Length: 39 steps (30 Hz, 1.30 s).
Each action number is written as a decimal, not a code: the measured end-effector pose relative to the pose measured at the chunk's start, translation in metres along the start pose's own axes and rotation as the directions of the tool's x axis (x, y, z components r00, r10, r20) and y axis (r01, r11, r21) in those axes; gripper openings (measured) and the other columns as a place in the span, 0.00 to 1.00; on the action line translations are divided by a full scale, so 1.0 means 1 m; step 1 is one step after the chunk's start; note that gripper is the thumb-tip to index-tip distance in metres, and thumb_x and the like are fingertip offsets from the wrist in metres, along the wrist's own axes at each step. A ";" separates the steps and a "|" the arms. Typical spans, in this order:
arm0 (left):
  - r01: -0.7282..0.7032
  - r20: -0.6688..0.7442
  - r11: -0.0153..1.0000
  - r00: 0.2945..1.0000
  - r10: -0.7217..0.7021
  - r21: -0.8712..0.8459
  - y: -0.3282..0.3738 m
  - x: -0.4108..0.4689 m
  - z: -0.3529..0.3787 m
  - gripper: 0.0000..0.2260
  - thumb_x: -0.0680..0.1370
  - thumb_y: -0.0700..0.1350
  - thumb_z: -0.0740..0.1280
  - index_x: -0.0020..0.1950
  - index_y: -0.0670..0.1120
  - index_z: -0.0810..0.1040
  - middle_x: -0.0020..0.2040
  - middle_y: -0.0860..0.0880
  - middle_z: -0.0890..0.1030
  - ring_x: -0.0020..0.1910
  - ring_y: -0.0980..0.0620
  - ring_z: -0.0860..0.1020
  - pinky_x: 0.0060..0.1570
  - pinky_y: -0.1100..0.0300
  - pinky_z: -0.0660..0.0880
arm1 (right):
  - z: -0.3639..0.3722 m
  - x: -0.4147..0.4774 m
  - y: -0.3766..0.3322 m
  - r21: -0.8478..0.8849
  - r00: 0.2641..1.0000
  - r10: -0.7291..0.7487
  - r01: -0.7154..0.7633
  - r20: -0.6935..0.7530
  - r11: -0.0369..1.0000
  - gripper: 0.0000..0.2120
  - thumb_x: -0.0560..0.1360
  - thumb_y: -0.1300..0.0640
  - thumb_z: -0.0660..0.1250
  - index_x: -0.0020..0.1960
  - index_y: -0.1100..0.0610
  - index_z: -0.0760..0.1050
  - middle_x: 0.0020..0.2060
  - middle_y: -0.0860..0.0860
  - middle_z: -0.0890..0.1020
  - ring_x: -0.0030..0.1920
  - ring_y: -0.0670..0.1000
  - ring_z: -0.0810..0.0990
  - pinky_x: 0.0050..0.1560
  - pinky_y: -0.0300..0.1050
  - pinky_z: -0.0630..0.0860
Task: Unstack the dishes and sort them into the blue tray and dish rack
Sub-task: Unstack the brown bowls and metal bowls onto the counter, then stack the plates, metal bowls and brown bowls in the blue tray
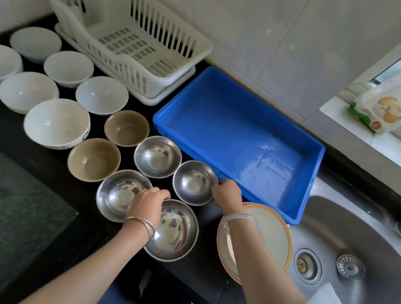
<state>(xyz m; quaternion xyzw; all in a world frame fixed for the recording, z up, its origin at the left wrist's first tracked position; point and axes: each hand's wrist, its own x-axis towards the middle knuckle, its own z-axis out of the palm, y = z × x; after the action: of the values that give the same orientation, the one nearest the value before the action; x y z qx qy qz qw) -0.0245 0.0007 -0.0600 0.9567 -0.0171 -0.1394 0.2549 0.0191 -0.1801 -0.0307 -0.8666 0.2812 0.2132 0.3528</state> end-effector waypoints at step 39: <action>-0.135 0.153 0.989 0.978 0.141 -0.055 0.130 0.005 0.029 0.09 0.76 0.39 0.60 0.36 0.42 0.72 0.39 0.43 0.75 0.35 0.47 0.71 0.34 0.57 0.68 | -0.043 -0.095 0.141 0.195 0.853 0.219 -0.141 -0.474 0.971 0.09 0.75 0.60 0.63 0.36 0.57 0.70 0.29 0.48 0.71 0.31 0.50 0.68 0.27 0.37 0.59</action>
<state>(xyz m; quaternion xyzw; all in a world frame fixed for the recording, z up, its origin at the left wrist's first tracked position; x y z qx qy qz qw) -0.0229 -0.1267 -0.0217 0.9335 -0.1004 -0.1964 0.2827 -0.1350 -0.2632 -0.0170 -0.8322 0.4572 -0.0045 0.3137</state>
